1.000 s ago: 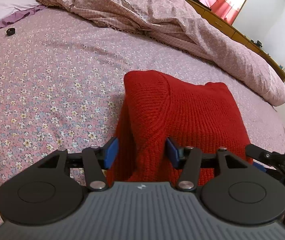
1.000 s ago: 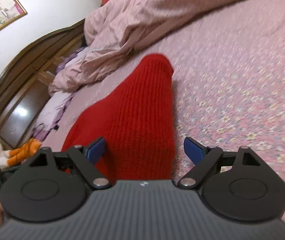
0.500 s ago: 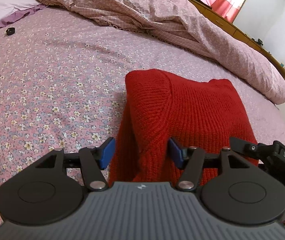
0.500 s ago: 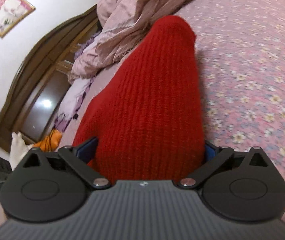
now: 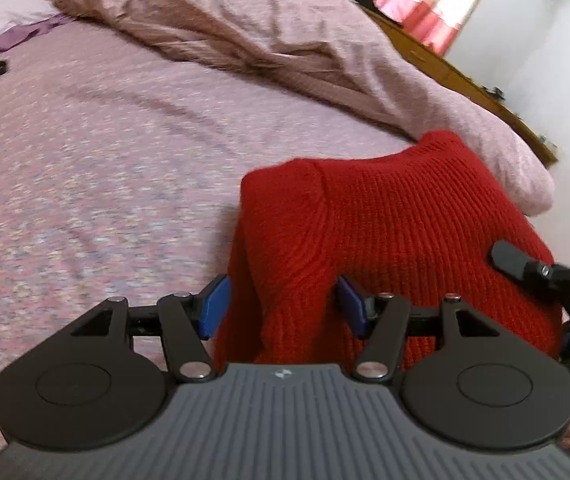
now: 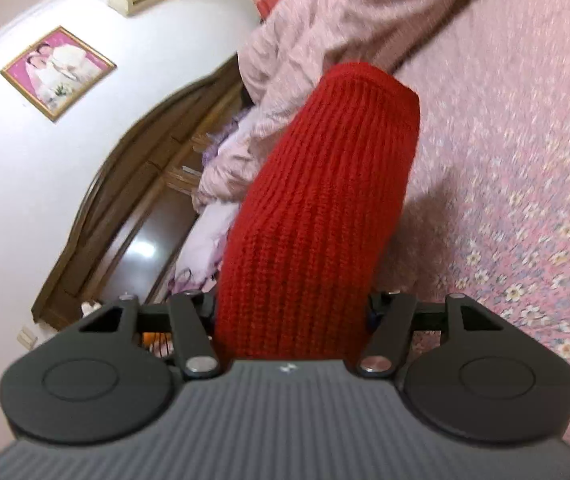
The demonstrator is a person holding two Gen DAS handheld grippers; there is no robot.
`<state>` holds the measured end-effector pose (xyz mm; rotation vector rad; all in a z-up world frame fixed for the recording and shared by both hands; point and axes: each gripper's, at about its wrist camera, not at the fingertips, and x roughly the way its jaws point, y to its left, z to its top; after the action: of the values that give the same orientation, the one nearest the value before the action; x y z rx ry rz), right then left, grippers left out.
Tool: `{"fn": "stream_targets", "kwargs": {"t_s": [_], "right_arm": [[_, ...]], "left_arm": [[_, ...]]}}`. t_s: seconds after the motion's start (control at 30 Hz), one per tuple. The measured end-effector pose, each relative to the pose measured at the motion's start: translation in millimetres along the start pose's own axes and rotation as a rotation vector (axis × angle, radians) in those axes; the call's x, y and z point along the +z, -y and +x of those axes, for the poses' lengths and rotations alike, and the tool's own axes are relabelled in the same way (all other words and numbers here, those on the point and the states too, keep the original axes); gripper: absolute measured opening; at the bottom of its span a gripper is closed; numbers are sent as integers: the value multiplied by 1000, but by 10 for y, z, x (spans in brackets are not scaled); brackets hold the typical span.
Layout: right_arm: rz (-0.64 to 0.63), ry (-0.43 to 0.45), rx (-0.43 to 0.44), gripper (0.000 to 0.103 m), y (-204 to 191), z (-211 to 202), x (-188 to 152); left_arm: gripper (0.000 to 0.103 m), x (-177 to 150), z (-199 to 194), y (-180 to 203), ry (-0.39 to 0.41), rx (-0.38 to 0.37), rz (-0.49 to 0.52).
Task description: Fold small clothes
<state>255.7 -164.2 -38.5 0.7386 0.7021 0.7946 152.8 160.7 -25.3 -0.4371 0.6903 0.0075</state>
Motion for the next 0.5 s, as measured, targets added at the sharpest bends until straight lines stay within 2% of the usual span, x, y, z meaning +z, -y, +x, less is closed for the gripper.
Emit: {"fn": "stream_targets", "kwargs": {"t_s": [0.13,0.33,0.5], "right_arm": [[10,59,-27,62,2,-371,83],[56,88,-103,62,193,-915,127],[103,118,-141,62,395,-1286,49]], "left_arm": [[64,-75,32,324,-25,-65,56],[64,-213,115,805,-86,-144,139],[64,-336,161,1094,-115,-157,201]]}}
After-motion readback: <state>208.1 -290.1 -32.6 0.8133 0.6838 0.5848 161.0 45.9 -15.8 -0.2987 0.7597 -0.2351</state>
